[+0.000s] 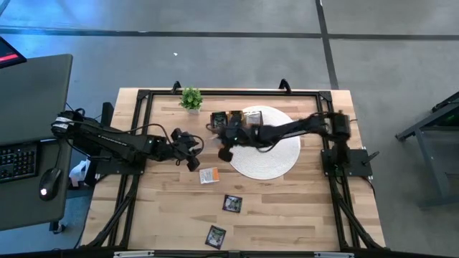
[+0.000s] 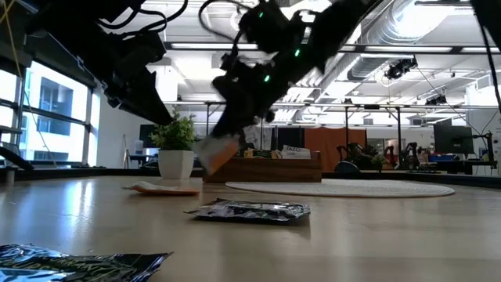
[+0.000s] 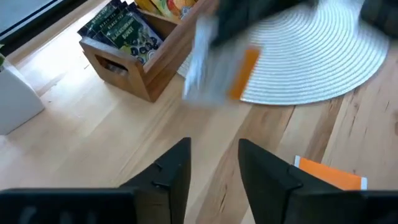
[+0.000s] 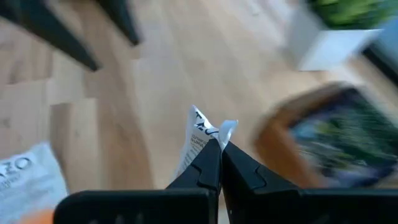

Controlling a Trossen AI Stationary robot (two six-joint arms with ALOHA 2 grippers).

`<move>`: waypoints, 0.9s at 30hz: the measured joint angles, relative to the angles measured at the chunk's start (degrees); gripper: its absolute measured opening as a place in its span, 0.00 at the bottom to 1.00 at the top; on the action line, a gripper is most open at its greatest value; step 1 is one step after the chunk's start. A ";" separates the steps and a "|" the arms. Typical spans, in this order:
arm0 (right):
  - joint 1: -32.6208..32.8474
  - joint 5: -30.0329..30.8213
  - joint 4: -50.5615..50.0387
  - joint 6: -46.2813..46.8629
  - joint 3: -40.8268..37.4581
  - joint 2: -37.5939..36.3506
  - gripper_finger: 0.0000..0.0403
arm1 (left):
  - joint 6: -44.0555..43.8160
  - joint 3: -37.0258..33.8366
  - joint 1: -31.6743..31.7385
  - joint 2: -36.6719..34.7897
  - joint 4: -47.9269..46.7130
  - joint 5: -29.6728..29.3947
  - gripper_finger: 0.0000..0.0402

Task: Pick & Place Tea
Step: Put the white tea bag into the right section of the wooden organizer

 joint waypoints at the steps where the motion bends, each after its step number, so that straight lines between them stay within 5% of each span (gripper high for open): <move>1: -0.09 0.24 -3.01 -0.33 0.00 -1.99 0.01 | -0.19 0.00 0.00 0.00 -0.39 0.15 0.33; 9: -0.15 19.89 -24.42 -1.79 -3.10 -19.73 0.00 | -1.65 0.00 0.00 0.00 -0.73 2.48 0.33; 21: -12.70 7.47 13.73 -1.21 -31.62 -27.00 0.00 | -1.48 0.00 0.02 0.02 0.85 -1.09 0.33; 27: -15.88 2.94 17.14 -4.51 -34.39 -26.17 0.00 | -1.44 0.00 0.02 0.04 1.01 -2.21 0.33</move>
